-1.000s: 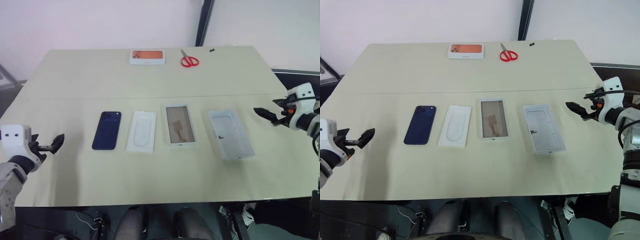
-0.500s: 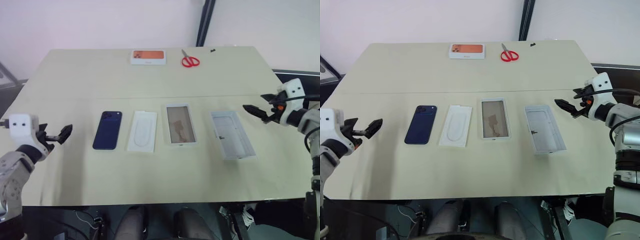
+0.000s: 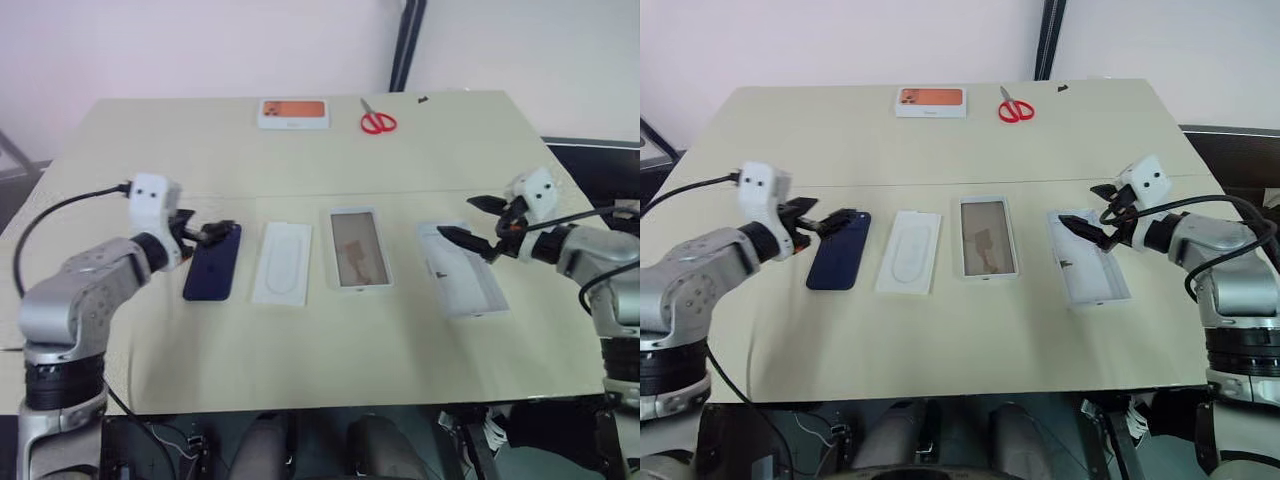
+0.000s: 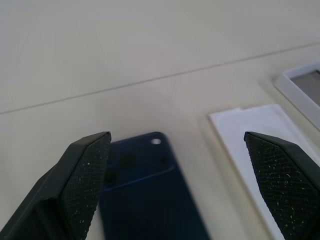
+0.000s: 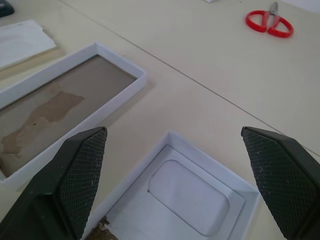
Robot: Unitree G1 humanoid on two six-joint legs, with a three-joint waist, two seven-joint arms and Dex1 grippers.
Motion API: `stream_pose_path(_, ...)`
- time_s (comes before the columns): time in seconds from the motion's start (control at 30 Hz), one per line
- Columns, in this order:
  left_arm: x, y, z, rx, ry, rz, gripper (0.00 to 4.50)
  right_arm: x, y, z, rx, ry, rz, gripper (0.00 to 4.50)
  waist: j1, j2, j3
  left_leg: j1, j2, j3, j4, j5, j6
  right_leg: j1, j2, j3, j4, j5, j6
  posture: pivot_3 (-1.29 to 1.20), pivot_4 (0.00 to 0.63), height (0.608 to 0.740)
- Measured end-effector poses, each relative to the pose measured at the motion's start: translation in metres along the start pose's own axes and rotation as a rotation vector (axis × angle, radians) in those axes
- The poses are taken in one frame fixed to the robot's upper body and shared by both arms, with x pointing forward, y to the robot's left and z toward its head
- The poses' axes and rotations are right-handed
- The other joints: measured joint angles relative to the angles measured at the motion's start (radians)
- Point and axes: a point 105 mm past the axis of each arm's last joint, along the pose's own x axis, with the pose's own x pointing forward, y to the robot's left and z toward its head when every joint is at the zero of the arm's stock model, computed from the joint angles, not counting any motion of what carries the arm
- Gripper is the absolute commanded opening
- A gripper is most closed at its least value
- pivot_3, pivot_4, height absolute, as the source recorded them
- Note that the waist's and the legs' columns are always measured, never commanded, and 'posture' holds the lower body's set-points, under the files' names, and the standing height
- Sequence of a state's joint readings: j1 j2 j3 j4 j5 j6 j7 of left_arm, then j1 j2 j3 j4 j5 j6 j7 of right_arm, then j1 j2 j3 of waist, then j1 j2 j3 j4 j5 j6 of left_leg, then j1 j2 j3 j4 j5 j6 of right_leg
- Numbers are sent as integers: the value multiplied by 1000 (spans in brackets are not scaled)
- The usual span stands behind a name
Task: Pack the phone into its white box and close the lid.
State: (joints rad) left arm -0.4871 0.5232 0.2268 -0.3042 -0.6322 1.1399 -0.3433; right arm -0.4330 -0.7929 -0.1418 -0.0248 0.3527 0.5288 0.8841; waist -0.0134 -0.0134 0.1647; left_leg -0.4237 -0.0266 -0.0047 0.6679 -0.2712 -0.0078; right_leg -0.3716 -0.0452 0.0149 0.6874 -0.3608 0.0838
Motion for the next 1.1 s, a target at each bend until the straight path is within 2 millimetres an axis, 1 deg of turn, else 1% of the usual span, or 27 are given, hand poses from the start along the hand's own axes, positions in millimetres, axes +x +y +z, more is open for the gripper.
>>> stream_pose_path(0.07, 10, -22, -1, -56, 34, -90, 4485, 7, 14, 6, -26, -12, 55, 4500, -1, 0, 0, 0, 0, 0, 0, 0, 0, 0, 0, 0, 0, 0, 0, 0, 150, 740)
stream_pose_path(0.1, 12, -29, -2, -72, 53, -116, 4485, 9, 19, 8, -36, -14, 73, 4500, -1, 0, 0, 0, 0, 0, 0, 0, 0, 0, 0, 0, 0, 0, 0, 0, 150, 740)
stream_pose_path(0.2, 19, -38, -3, -174, 126, -122, 4485, 8, 28, 12, -55, -15, 113, 4500, 4, 0, 0, 0, 0, -1, 1, 0, 0, 0, 0, 0, 1, 0, 0, 0, 150, 740)
stream_pose_path(0.23, 21, -38, -2, -203, 140, -118, 4485, 7, 32, 13, -61, -18, 129, 4500, 6, -1, 0, 0, 0, -1, 2, 0, 0, 0, 0, -1, 1, 0, 0, 0, 150, 740)
stream_pose_path(0.27, 22, -37, -5, -229, 182, -102, 4485, 6, 38, 16, -68, -25, 157, 4500, 5, -1, 0, 0, 0, -1, 2, 0, 0, 1, 1, 0, 1, 0, 0, 0, 150, 740)
stream_pose_path(0.4, 29, -31, -25, -306, 283, -45, 4485, 1, 52, 13, -61, -6, 223, 4500, 3, -1, 1, 0, 0, -1, 2, 1, -1, 0, 1, 0, 1, 0, 0, 0, 150, 740)
stream_pose_path(0.57, 33, -26, -36, -296, 345, 17, 4485, -7, 72, 11, -56, 13, 328, 4500, 3, -1, 1, 0, 0, -1, 2, 1, -1, 0, 0, 0, 1, 0, 0, 0, 150, 740)
stream_pose_path(0.63, 34, -29, -38, -292, 359, 17, 4485, -7, 77, 12, -65, 9, 345, 4500, 4, -1, 1, 0, 0, -1, 2, 1, -1, 0, 0, 0, 1, 0, 0, 0, 150, 740)
stream_pose_path(0.77, 38, -33, -40, -293, 379, 12, 4485, -5, 79, 11, -66, 11, 346, 4500, 6, -1, 1, 0, 0, -1, 2, 1, -1, 0, 0, 0, 1, 0, 0, 0, 150, 740)
stream_pose_path(0.87, 40, -34, -40, -298, 384, 16, 3682, -4, 80, 11, -66, 12, 347, 4500, 6, -1, 1, 0, 0, -1, 3, 1, -1, 1, 0, 0, 1, 0, 0, 0, 150, 740)
stream_pose_path(0.97, 42, -35, -44, -314, 400, 16, 2282, -2, 82, 9, -64, 16, 350, 4500, 5, -1, 1, 0, 0, -1, 3, 1, -1, 0, 0, 0, 1, 0, 0, 0, 150, 740)
stream_pose_path(1.1, 42, -34, -46, -322, 412, 20, 198, -1, 82, 9, -65, 12, 345, 4500, 5, -1, 1, 0, 0, -1, 3, 1, -1, 0, 0, 0, 1, 0, 0, 0, 150, 740)
